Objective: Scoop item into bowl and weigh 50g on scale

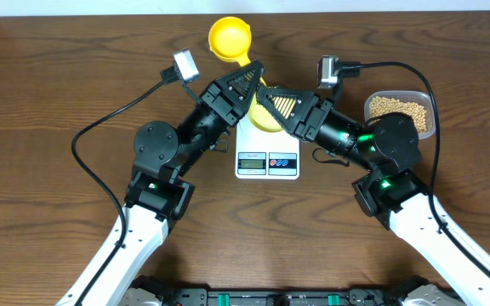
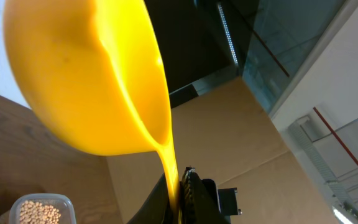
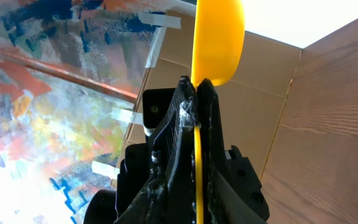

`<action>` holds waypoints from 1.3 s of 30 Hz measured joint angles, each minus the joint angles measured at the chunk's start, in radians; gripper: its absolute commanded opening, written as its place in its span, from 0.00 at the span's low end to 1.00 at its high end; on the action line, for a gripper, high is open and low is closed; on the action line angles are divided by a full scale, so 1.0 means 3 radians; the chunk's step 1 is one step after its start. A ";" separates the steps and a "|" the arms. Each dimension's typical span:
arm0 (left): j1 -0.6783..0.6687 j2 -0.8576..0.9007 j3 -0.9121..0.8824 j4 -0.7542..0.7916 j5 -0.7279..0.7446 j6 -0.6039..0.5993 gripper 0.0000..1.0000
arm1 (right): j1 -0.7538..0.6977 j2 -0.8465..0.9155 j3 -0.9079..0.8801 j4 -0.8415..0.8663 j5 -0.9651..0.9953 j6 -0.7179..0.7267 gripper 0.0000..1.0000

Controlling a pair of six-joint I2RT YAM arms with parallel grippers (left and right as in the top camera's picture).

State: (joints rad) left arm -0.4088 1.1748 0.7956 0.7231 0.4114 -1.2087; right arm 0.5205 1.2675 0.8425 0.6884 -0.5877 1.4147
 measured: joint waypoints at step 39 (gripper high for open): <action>0.0476 -0.0018 0.0000 -0.1038 -0.0350 0.0370 0.94 | -0.0142 -0.0379 0.0061 -0.1768 0.0586 -0.1808 0.01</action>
State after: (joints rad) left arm -0.2661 1.1694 0.7956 0.4118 0.3065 -1.0977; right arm 0.4778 1.1538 0.8608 0.1581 -0.4118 0.8722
